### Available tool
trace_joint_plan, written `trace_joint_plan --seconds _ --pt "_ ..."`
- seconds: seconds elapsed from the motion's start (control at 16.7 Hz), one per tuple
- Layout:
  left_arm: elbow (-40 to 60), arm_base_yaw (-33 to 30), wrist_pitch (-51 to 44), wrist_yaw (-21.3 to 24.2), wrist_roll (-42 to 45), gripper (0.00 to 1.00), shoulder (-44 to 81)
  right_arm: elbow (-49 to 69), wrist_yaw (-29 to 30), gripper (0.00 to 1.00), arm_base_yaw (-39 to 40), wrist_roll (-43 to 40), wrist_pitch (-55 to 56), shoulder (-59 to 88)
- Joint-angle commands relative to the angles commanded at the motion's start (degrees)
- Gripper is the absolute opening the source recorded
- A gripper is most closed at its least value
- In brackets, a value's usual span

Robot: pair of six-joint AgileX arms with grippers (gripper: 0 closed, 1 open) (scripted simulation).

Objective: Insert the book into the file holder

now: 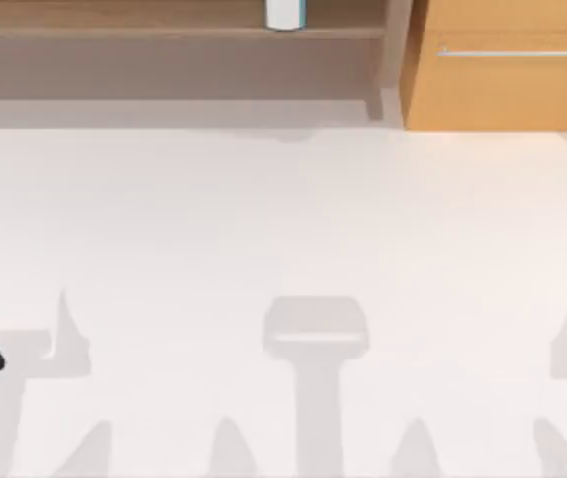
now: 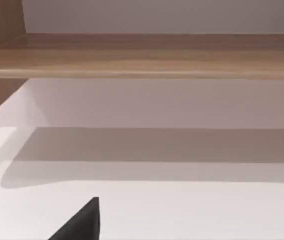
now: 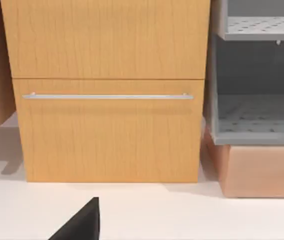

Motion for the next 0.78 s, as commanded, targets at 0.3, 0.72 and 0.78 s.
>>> trace_joint_plan --seconds 0.3,0.72,0.78 --pt "0.00 0.00 0.00 0.00 0.00 1.00 0.00 2.80 2.46 1.00 2.54 1.21 1.32 3.38" --pt "0.00 0.00 0.00 0.00 0.00 1.00 0.00 25.94 17.64 1.00 17.84 7.14 9.30 31.01" --pt "0.00 0.00 0.00 0.00 0.00 1.00 0.00 30.92 20.16 1.00 20.43 7.77 10.58 37.01"
